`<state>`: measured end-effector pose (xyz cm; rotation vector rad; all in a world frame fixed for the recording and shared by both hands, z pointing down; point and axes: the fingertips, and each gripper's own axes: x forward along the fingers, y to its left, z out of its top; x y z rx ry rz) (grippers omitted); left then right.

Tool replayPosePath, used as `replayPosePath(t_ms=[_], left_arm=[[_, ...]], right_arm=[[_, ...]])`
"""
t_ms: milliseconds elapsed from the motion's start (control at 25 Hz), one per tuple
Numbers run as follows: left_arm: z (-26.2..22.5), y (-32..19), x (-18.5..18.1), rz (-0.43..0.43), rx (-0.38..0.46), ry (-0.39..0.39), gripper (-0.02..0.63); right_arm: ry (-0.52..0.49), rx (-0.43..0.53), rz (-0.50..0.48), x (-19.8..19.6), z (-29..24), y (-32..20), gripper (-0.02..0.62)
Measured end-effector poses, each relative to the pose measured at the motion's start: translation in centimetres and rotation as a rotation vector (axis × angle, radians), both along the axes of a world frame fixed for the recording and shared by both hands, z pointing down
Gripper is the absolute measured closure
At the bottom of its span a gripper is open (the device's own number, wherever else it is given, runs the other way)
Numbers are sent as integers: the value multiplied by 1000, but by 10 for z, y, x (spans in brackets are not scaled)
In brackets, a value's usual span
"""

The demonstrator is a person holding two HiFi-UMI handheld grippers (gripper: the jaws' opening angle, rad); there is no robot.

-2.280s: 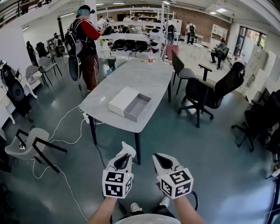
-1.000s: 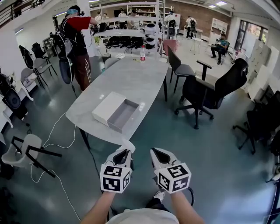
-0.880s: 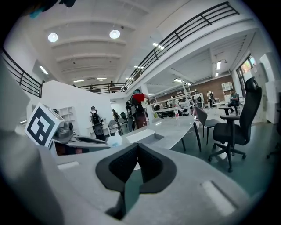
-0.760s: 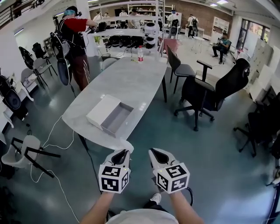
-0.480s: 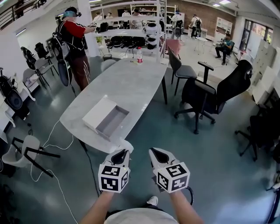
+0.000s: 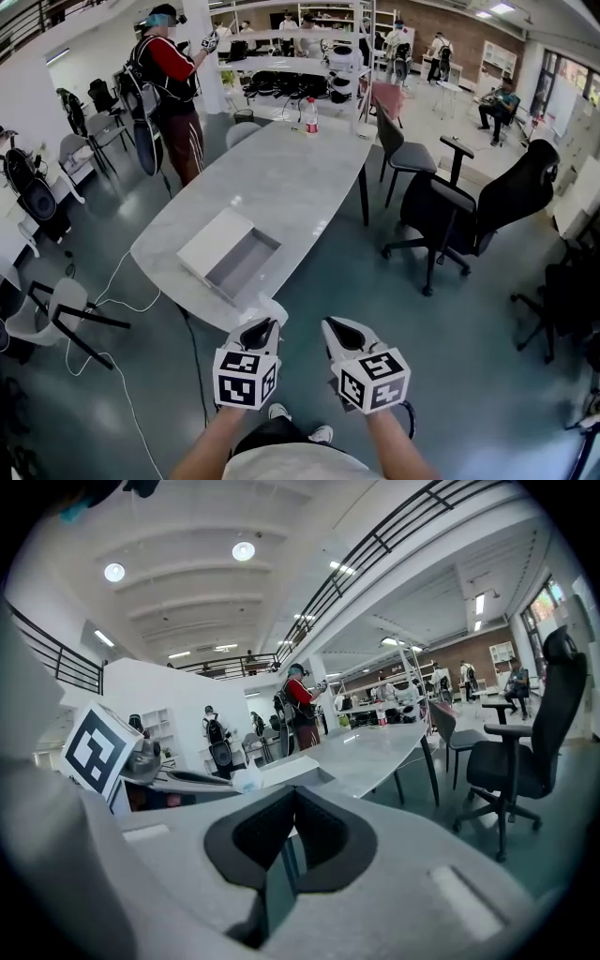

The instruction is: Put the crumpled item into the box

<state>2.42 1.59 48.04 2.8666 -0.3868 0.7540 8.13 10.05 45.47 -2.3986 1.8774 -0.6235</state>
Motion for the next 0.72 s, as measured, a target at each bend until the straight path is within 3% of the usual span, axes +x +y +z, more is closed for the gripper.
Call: replayPosePath(t_ms=[720], left_arm=[[35, -133, 49, -74, -62, -24, 577]], right_arm=[[17, -74, -135, 44, 19, -144, 591]])
